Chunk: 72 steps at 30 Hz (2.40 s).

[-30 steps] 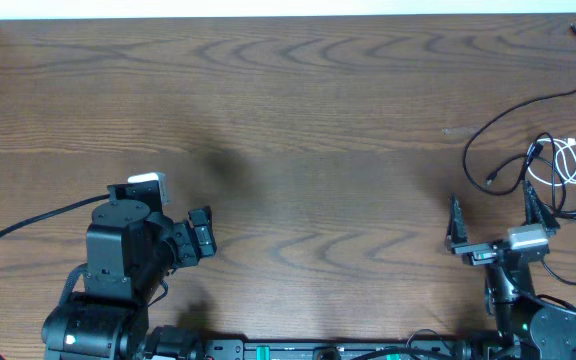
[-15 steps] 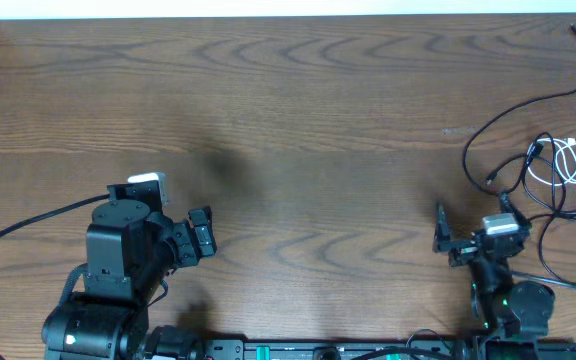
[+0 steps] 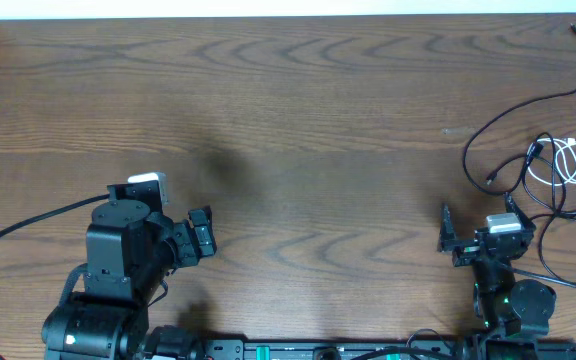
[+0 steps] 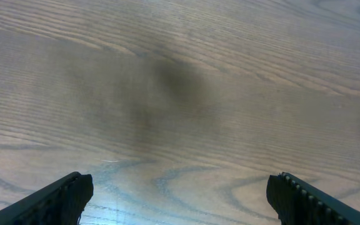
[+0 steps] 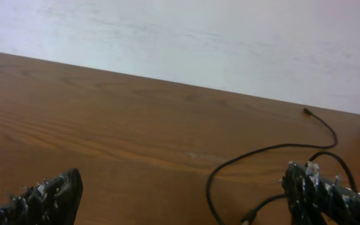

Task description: Untangle cables

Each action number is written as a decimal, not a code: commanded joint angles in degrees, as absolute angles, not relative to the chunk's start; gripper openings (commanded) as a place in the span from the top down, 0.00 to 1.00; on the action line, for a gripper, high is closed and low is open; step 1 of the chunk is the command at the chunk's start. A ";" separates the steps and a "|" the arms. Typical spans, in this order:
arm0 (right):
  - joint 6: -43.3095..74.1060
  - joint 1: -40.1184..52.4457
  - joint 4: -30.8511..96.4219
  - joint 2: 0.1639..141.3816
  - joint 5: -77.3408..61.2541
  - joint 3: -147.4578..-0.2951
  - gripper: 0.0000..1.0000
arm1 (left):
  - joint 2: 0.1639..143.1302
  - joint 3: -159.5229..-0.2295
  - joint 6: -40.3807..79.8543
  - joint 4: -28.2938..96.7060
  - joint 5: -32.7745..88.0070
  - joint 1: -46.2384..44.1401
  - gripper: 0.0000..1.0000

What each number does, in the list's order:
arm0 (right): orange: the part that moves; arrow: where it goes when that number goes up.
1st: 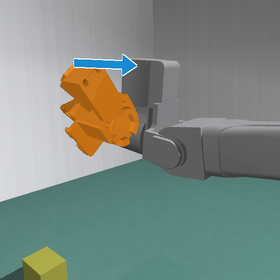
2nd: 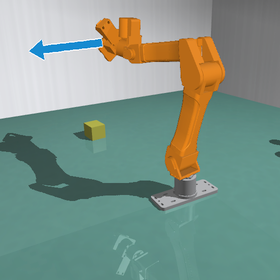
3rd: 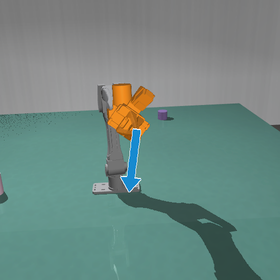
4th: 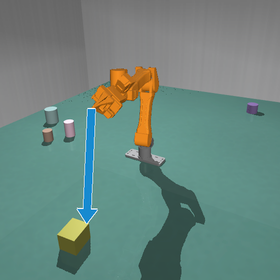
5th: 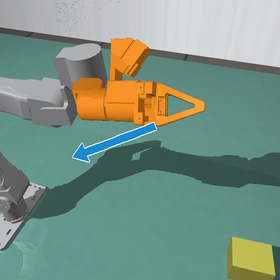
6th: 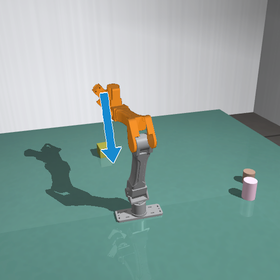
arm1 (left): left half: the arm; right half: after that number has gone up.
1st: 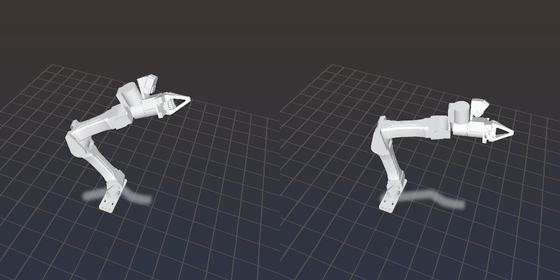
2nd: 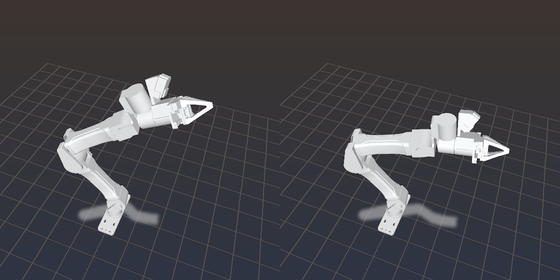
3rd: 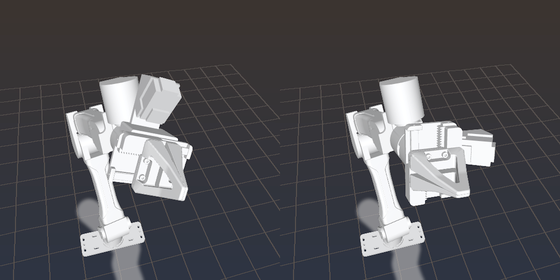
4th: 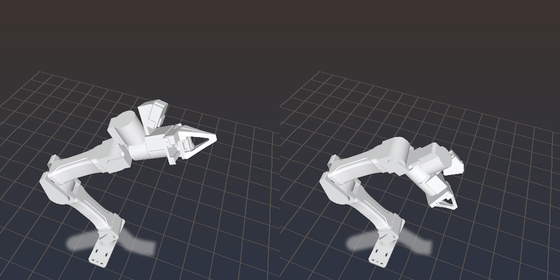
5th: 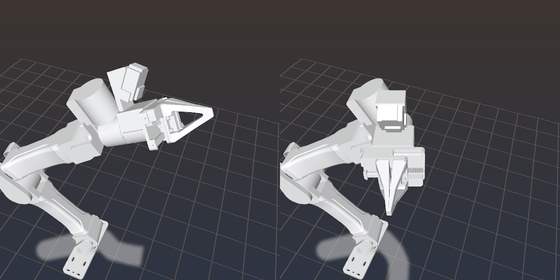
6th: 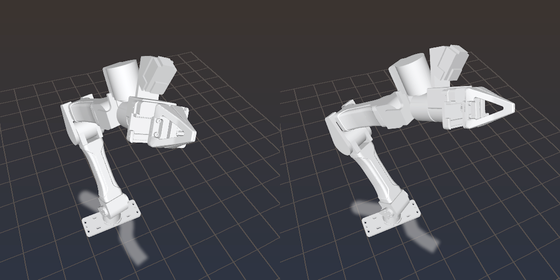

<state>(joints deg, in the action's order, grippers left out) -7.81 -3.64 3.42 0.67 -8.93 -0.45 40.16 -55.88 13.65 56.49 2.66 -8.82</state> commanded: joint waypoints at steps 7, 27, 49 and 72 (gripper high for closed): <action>-8.38 -3.97 3.66 0.32 -8.49 -0.32 0.01 | 40.07 -55.55 13.34 56.47 2.11 -8.97 0.06; -8.38 -3.97 3.66 0.32 -8.49 -0.32 0.01 | 40.07 -55.55 13.34 56.47 2.11 -8.97 0.06; -8.40 -3.97 3.66 0.32 -8.49 -0.32 0.01 | 31.31 -52.60 10.98 56.86 0.62 -7.66 0.06; -8.38 -3.97 3.66 0.32 -8.49 -0.32 0.01 | 0.08 -4.82 4.86 4.56 4.08 -5.74 0.06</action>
<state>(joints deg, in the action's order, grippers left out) -8.19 -3.64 3.46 0.69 -8.69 -0.45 0.73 -6.79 8.86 8.47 3.57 -6.04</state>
